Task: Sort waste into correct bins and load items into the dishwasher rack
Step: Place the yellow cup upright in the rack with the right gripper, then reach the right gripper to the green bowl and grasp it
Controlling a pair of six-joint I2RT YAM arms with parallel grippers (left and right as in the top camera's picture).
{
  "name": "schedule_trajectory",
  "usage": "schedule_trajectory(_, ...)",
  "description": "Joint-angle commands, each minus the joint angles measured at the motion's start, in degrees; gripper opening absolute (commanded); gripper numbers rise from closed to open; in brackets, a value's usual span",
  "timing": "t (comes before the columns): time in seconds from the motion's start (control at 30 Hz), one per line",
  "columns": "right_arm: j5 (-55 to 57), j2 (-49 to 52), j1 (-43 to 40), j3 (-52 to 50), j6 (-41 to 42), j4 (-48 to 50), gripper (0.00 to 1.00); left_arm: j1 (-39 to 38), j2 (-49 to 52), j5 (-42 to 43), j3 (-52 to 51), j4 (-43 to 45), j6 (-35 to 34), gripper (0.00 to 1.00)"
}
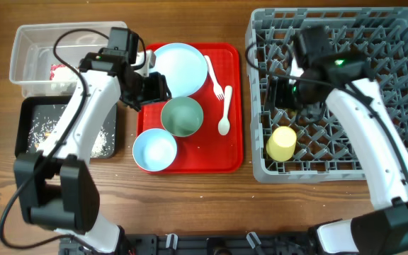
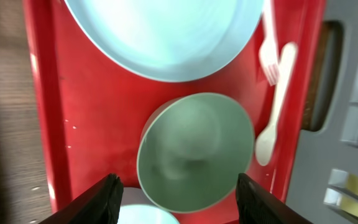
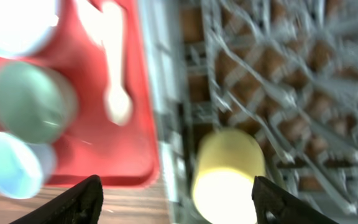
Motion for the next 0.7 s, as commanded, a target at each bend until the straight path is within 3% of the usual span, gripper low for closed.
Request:
schedule_trajectory(0.0, -7.3, -0.9, 2.5, 2.4, -1.6, 4.5, 0.71, 1.6, -5.7, -4.0, 2.6, -0.5, -1.4, 0.62)
schedule_trajectory(0.13, -6.8, 1.1, 8.4, -0.2, 2.9, 13.2, 0.63, 4.5, -8.1, -8.2, 2.6, -1.1, -7.1, 0.67)
schedule_trajectory(0.33, -4.0, 10.0, 16.1, -1.4, 5.5, 20.3, 0.60, 9.4, -8.1, -8.3, 2.6, -2.7, -7.7, 0.71)
schedule_trajectory(0.67, -8.2, 25.7, 19.2, -1.4, 5.9, 23.0, 0.50, 10.9, -8.1, -8.2, 2.5, -3.9, -7.7, 0.75)
